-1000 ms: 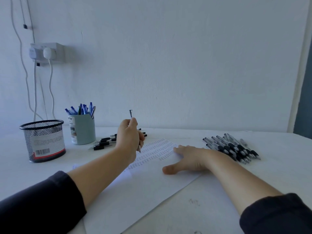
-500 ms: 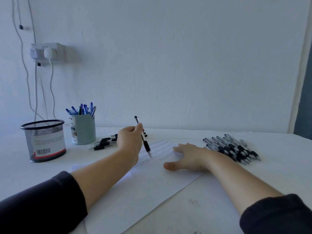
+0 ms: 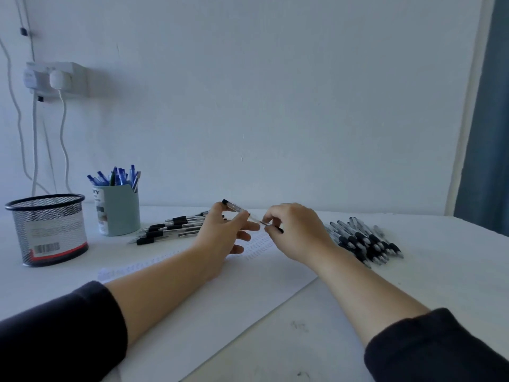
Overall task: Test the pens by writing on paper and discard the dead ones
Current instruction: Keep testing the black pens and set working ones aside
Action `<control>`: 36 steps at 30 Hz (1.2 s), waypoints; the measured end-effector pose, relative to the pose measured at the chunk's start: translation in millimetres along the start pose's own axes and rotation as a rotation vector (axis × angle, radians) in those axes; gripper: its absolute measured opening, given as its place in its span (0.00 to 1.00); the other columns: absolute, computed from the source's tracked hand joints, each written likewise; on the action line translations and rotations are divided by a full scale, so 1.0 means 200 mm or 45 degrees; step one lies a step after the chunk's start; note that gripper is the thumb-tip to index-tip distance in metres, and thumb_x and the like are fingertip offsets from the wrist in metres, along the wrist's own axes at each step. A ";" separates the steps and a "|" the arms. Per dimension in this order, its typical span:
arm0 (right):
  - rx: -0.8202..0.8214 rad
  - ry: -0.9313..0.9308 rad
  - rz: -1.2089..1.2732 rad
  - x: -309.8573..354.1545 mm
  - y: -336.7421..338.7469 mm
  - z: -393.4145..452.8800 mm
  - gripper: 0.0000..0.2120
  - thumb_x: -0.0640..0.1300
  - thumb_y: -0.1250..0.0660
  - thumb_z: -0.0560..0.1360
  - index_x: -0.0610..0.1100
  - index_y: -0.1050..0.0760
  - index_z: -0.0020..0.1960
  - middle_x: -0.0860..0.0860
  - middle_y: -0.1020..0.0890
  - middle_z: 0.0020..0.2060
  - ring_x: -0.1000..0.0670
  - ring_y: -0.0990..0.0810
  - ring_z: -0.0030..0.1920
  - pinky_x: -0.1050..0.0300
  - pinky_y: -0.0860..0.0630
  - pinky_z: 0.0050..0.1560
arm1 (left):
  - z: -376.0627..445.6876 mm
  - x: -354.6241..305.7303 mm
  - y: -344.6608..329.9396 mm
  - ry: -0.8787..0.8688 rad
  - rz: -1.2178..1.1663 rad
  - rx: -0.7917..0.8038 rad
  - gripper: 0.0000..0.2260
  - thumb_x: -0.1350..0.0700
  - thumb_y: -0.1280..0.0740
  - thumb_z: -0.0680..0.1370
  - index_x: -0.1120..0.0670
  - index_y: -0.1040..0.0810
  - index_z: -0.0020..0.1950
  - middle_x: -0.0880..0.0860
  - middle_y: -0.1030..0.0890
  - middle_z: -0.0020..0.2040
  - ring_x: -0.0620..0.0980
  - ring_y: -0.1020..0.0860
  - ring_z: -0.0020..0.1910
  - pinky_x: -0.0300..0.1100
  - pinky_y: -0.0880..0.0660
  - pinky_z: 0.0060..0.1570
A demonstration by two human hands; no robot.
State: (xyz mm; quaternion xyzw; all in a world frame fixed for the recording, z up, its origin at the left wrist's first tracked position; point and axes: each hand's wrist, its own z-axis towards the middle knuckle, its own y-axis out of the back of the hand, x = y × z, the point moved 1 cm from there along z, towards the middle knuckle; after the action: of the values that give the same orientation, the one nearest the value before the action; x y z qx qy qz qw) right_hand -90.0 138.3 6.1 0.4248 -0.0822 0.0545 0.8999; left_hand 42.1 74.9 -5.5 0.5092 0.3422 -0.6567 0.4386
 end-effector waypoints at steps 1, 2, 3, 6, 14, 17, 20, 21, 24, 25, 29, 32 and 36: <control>-0.042 -0.016 -0.054 -0.01 0.01 0.00 0.10 0.44 0.39 0.78 0.48 0.22 0.56 0.52 0.19 0.50 0.48 0.26 0.54 0.56 0.34 0.52 | 0.00 0.00 0.00 0.007 0.027 0.016 0.10 0.53 0.35 0.80 0.54 0.31 0.58 0.54 0.15 0.43 0.49 0.23 0.36 0.41 0.28 0.31; -0.106 -0.058 -0.101 -0.04 0.02 0.00 0.11 0.43 0.40 0.78 0.48 0.22 0.56 0.51 0.19 0.51 0.47 0.25 0.54 0.56 0.35 0.51 | 0.01 0.01 0.00 0.020 0.047 0.029 0.11 0.52 0.35 0.79 0.53 0.31 0.59 0.55 0.16 0.44 0.50 0.23 0.36 0.41 0.28 0.30; -0.192 -0.130 -0.129 -0.06 0.04 0.01 0.11 0.43 0.41 0.78 0.48 0.21 0.55 0.51 0.19 0.51 0.47 0.25 0.54 0.55 0.36 0.49 | 0.01 0.01 0.00 0.032 0.063 0.039 0.12 0.52 0.34 0.79 0.52 0.31 0.60 0.55 0.17 0.45 0.50 0.23 0.37 0.41 0.29 0.29; -0.473 -0.510 -0.087 -0.20 0.12 -0.01 0.12 0.42 0.40 0.77 0.48 0.21 0.56 0.48 0.18 0.51 0.43 0.25 0.56 0.54 0.38 0.48 | 0.03 0.02 0.00 0.043 0.101 0.049 0.13 0.54 0.32 0.78 0.52 0.30 0.60 0.57 0.20 0.48 0.51 0.24 0.37 0.41 0.30 0.29; -0.566 -1.524 0.121 -0.53 0.25 -0.19 0.04 0.39 0.38 0.76 0.45 0.26 0.49 0.42 0.22 0.49 0.39 0.30 0.60 0.45 0.40 0.61 | 0.04 0.03 0.01 0.056 0.147 0.098 0.10 0.57 0.32 0.77 0.54 0.28 0.57 0.57 0.21 0.46 0.51 0.25 0.35 0.41 0.30 0.29; -0.448 -1.644 0.121 -0.54 0.26 -0.21 0.04 0.42 0.36 0.76 0.43 0.31 0.45 0.40 0.22 0.53 0.39 0.30 0.61 0.46 0.42 0.64 | 0.03 0.03 0.01 0.062 0.153 0.103 0.09 0.57 0.32 0.77 0.54 0.27 0.57 0.57 0.22 0.45 0.51 0.25 0.35 0.41 0.30 0.29; -0.356 -1.665 0.054 -0.54 0.24 -0.21 0.05 0.41 0.36 0.75 0.42 0.32 0.46 0.40 0.23 0.54 0.39 0.31 0.62 0.47 0.43 0.66 | 0.03 0.03 0.01 0.074 0.163 0.111 0.08 0.58 0.33 0.77 0.55 0.27 0.55 0.56 0.22 0.45 0.51 0.26 0.34 0.40 0.30 0.29; -0.325 -1.658 0.028 -0.54 0.24 -0.21 0.05 0.42 0.37 0.75 0.42 0.33 0.47 0.40 0.23 0.54 0.39 0.31 0.62 0.47 0.43 0.66 | 0.03 0.03 0.01 0.077 0.169 0.112 0.07 0.58 0.33 0.77 0.55 0.27 0.54 0.56 0.22 0.44 0.51 0.26 0.33 0.40 0.31 0.29; -0.249 -1.615 -0.030 -0.53 0.24 -0.22 0.06 0.44 0.38 0.75 0.42 0.32 0.47 0.41 0.24 0.55 0.39 0.33 0.62 0.46 0.43 0.65 | 0.03 0.02 0.00 0.081 0.187 0.109 0.05 0.58 0.33 0.77 0.56 0.26 0.52 0.55 0.23 0.43 0.50 0.27 0.33 0.39 0.32 0.27; -0.242 -1.599 -0.043 -0.52 0.24 -0.21 0.06 0.44 0.38 0.75 0.42 0.33 0.47 0.41 0.25 0.56 0.39 0.34 0.63 0.46 0.42 0.65 | 0.02 0.02 0.00 0.080 0.195 0.110 0.04 0.59 0.33 0.77 0.56 0.26 0.51 0.55 0.23 0.42 0.50 0.27 0.32 0.39 0.32 0.27; -0.258 -1.401 -0.230 -0.45 0.23 -0.15 0.09 0.45 0.40 0.76 0.41 0.27 0.53 0.41 0.30 0.60 0.39 0.36 0.63 0.44 0.42 0.65 | 0.02 0.02 0.00 0.077 0.204 0.119 0.02 0.60 0.33 0.77 0.57 0.25 0.48 0.55 0.24 0.41 0.50 0.28 0.32 0.38 0.33 0.27; -0.304 -0.933 -0.184 -0.32 0.20 -0.06 0.14 0.48 0.40 0.76 0.46 0.25 0.60 0.46 0.26 0.59 0.41 0.32 0.62 0.46 0.39 0.63 | 0.01 0.01 0.01 0.079 0.189 0.116 0.01 0.60 0.34 0.77 0.57 0.24 0.46 0.55 0.23 0.40 0.50 0.27 0.31 0.39 0.32 0.27; 0.130 -0.387 0.308 -0.09 0.09 -0.01 0.10 0.51 0.35 0.74 0.50 0.22 0.53 0.53 0.20 0.47 0.47 0.22 0.55 0.51 0.28 0.59 | 0.02 -0.03 0.05 0.027 0.144 0.065 0.04 0.61 0.34 0.78 0.58 0.23 0.43 0.55 0.22 0.37 0.49 0.27 0.29 0.39 0.31 0.28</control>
State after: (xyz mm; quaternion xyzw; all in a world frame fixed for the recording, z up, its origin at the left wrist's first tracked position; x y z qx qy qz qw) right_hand -110.0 151.3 15.8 0.4602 -0.2647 0.1014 0.8414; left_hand 50.4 68.4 1.2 0.5456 0.3007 -0.6340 0.4581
